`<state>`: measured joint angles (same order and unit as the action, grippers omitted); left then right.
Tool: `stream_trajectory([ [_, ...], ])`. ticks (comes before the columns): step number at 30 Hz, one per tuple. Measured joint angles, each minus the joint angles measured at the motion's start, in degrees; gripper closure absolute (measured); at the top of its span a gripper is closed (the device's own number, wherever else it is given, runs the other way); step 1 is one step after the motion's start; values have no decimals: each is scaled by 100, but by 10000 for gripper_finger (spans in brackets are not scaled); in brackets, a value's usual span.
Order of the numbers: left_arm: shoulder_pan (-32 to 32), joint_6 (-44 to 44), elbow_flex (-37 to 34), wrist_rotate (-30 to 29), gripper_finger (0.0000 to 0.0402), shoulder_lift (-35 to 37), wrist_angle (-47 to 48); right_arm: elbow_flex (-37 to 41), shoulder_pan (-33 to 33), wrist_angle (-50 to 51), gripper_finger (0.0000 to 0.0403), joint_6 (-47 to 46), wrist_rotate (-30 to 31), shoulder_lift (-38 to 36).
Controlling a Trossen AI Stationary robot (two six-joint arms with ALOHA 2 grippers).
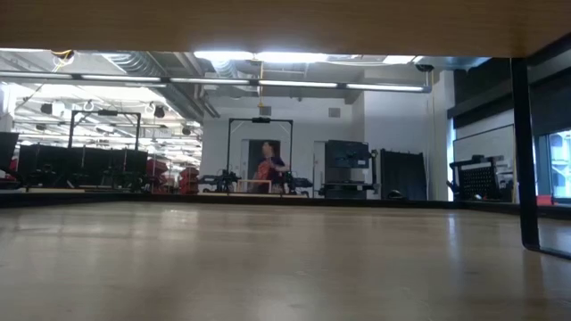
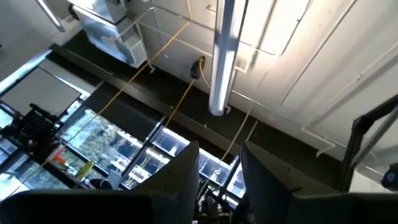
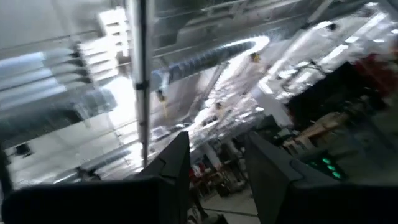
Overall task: Sort vases onto shelf
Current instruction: Return to Home Position
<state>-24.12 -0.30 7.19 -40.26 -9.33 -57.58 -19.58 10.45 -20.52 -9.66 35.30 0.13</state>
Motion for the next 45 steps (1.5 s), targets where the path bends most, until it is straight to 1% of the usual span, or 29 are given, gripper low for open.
stream_trajectory([
  [2,0,115,-48,-34,289,304,360,-153,3,732,288,-5,249,8],
  [4,0,312,-60,-169,289,548,904,-424,3,1063,288,-69,99,80],
  [5,0,391,-62,-260,289,668,1219,-470,3,1168,288,-126,141,99],
  [6,0,474,-62,-344,289,787,1467,-506,3,1425,288,-179,346,73],
  [7,0,546,-62,-404,289,906,1706,-517,-5,1714,288,-245,424,15],
  [10,0,901,-64,-593,289,913,2239,-590,3,2582,288,-776,451,12],
  [13,7,1353,-44,-316,289,915,2564,-611,1,3408,288,-1626,350,15],
  [15,45,1936,-52,-137,289,913,3172,-463,1,3659,288,-2059,319,13],
  [18,218,2793,-64,426,289,913,3890,-252,1,3408,288,-2323,220,12],
  [21,575,3356,-98,1003,289,910,4327,8,1,3247,288,-2475,275,12],
  [25,1193,3838,-317,1852,289,912,4326,463,1,3180,288,-3068,205,10],
  [27,1496,4013,-510,2185,289,910,4224,725,1,2941,288,-3242,116,8],
  [29,1748,4103,-677,2428,289,910,4067,1021,2,2483,288,-3265,232,8],
  [33,2046,3934,-676,2760,290,915,4050,1416,2,1589,288,-3056,483,8],
  [36,2070,3767,-676,2887,298,917,3977,1615,3,1687,288,-3161,500,8],
  [40,2070,3891,-676,3112,314,917,4206,1806,3,1910,288,-3635,531,11],
  [45,2070,4061,-676,3317,332,917,4471,1817,3,1900,288,-3504,981,6],
])
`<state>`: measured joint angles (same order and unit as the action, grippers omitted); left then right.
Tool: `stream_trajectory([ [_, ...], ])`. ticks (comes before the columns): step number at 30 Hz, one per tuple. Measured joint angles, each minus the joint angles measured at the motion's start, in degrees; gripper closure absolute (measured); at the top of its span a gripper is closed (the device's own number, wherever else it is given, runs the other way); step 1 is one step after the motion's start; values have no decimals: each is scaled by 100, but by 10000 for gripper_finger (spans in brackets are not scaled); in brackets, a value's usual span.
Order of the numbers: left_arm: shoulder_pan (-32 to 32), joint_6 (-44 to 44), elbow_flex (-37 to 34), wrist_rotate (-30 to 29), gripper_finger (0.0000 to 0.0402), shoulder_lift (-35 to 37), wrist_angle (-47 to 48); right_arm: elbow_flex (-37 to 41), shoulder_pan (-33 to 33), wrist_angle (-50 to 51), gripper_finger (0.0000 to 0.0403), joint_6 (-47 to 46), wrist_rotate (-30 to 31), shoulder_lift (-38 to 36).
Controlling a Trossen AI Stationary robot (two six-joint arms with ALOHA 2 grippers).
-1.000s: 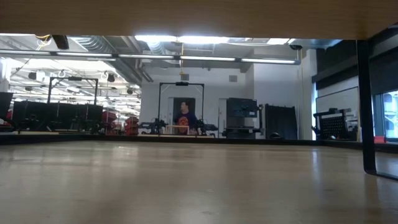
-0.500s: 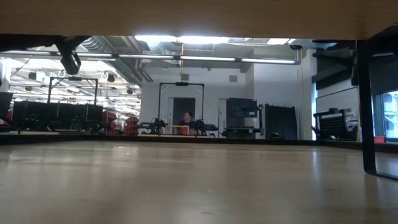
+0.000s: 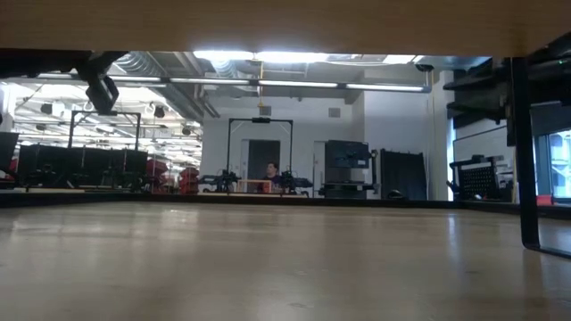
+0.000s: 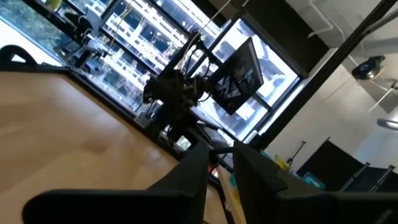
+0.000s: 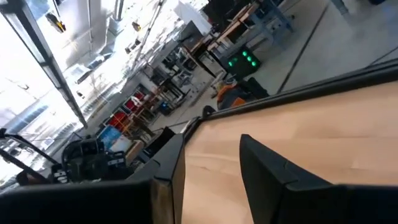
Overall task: Sort vases onto shelf
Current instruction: Return to Home Position
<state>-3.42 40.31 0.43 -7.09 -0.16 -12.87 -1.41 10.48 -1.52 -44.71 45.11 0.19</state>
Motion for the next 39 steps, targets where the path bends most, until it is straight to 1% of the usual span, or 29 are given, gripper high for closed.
stream_trajectory([
  [3,0,42,0,9,340,0,131,0,0,8,288,46,19,9],
  [8,0,158,0,24,342,0,509,0,0,-1,288,363,-324,41],
  [10,0,133,0,72,341,0,839,0,0,-6,288,866,-438,104],
  [12,0,117,9,145,341,-23,1169,-2,0,-3,288,1600,-657,165],
  [14,0,-27,9,395,341,-122,1184,-9,0,13,288,2239,-858,237],
  [16,-2,-149,9,625,341,-201,1240,-9,0,17,288,2634,-954,332],
  [18,-1,-419,9,720,341,-212,1235,-9,0,16,288,2683,-1020,381],
  [23,-1,-1080,9,666,341,-219,1238,-11,0,24,288,2883,-1024,561],
  [27,0,-1114,9,664,340,-219,1238,-11,0,28,288,3379,-1061,760],
  [31,0,-1064,9,662,340,-219,1238,-11,0,31,288,3406,-1005,1156],
  [34,0,-1062,9,660,340,-219,1238,-11,0,33,288,3282,-873,1625],
  [39,0,-1057,9,660,340,-219,1240,-11,0,34,288,3269,-942,2335],
])
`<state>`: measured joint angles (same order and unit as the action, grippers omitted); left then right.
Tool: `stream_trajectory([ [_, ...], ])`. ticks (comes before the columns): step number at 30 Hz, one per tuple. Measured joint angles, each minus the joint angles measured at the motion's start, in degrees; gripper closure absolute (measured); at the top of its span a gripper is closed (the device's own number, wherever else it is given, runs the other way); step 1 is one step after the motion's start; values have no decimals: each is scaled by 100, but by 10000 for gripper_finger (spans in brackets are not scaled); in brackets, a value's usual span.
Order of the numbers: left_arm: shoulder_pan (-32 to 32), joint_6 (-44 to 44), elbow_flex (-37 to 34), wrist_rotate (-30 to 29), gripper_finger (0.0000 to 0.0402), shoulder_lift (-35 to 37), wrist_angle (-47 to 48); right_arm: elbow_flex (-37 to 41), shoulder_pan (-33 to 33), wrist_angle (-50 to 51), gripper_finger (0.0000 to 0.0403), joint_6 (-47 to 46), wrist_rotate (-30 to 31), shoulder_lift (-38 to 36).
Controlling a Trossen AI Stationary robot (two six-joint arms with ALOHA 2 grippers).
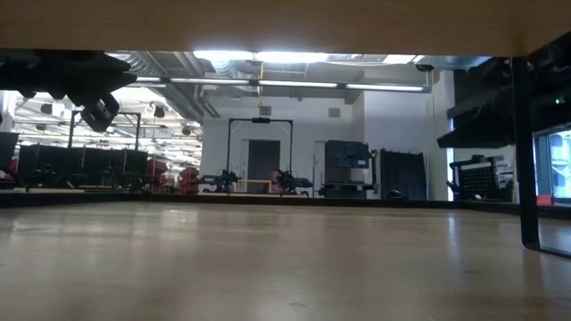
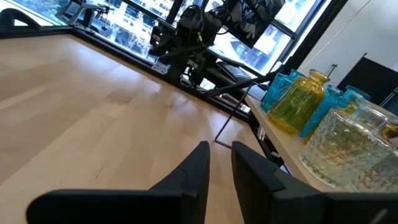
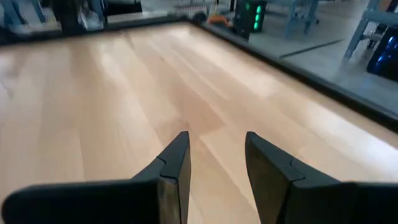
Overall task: Sort vases onto shelf
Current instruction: Return to Home Position
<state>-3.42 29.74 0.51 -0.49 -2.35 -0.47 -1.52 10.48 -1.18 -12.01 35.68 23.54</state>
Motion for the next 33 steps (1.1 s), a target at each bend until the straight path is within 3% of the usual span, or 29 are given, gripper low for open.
stream_trajectory([
  [9,0,2,0,-2,340,0,0,0,0,0,288,-2,-79,524],
  [33,0,4,0,-7,340,0,0,0,0,-1,288,-13,-79,521],
])
